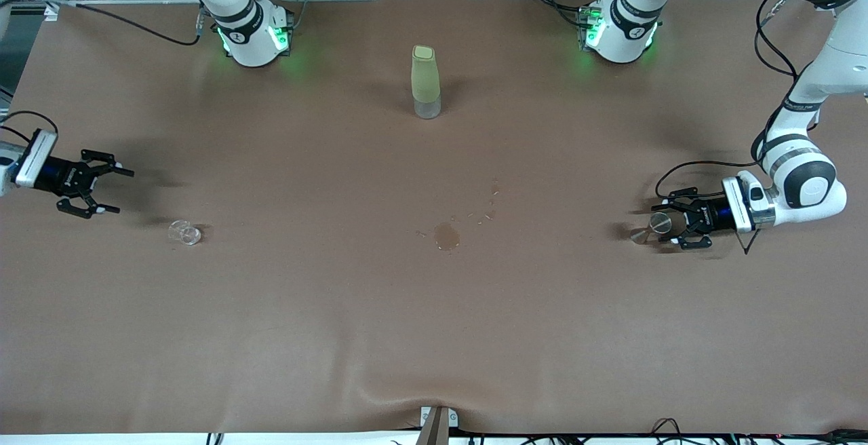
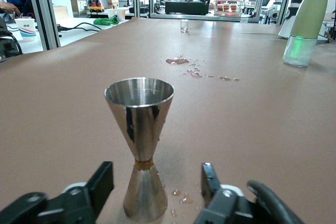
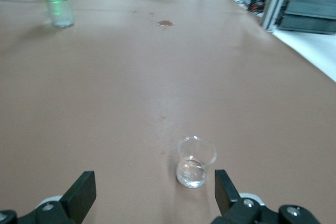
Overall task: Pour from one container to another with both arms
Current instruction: 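Grasp the steel jigger with the left gripper while the right gripper grasps the beaker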
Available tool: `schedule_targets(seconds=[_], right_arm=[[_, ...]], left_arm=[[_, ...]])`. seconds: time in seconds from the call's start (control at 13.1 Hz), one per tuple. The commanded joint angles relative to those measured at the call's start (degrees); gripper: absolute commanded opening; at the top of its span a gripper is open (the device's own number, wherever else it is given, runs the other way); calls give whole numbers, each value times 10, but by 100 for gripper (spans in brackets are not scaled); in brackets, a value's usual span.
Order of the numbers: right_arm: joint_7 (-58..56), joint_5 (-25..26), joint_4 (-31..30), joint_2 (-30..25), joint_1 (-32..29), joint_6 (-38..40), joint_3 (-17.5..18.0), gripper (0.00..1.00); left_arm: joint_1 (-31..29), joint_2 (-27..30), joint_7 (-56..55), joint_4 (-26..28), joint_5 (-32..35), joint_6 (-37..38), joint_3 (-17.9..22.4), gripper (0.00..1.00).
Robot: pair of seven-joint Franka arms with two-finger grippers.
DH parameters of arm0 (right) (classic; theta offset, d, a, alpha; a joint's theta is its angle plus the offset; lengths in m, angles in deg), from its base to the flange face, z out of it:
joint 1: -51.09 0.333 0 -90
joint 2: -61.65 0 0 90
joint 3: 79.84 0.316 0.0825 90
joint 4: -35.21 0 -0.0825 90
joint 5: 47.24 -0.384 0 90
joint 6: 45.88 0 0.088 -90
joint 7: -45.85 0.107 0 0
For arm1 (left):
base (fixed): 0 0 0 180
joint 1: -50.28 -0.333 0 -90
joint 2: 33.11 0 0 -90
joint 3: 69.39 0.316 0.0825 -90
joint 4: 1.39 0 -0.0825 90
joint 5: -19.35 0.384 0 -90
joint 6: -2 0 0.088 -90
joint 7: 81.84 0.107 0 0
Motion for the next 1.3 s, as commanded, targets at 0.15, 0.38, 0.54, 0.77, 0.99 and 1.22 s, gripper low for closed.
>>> schedule_targets(seconds=[0.15, 0.38, 0.54, 0.77, 0.99, 1.22], right_arm=[[-76, -105, 26, 91, -42, 48, 8, 100], [-106, -155, 29, 133, -44, 72, 19, 100], [-125, -182, 32, 159, -47, 90, 30, 100], [-139, -189, 45, 180, -53, 93, 43, 100], [-160, -190, 56, 198, -76, 92, 73, 100], [-174, -192, 57, 213, -81, 92, 86, 100]], left_arm=[[12, -15, 36, -11, -35, 8, 1, 64], [17, -20, 35, -19, -38, 7, 1, 64], [17, -22, 35, -20, -40, 6, 1, 63], [18, -28, 37, -31, -38, 6, 2, 56], [22, -34, 38, -34, -40, 6, 2, 50], [26, -34, 37, -34, -40, 5, 2, 47]])
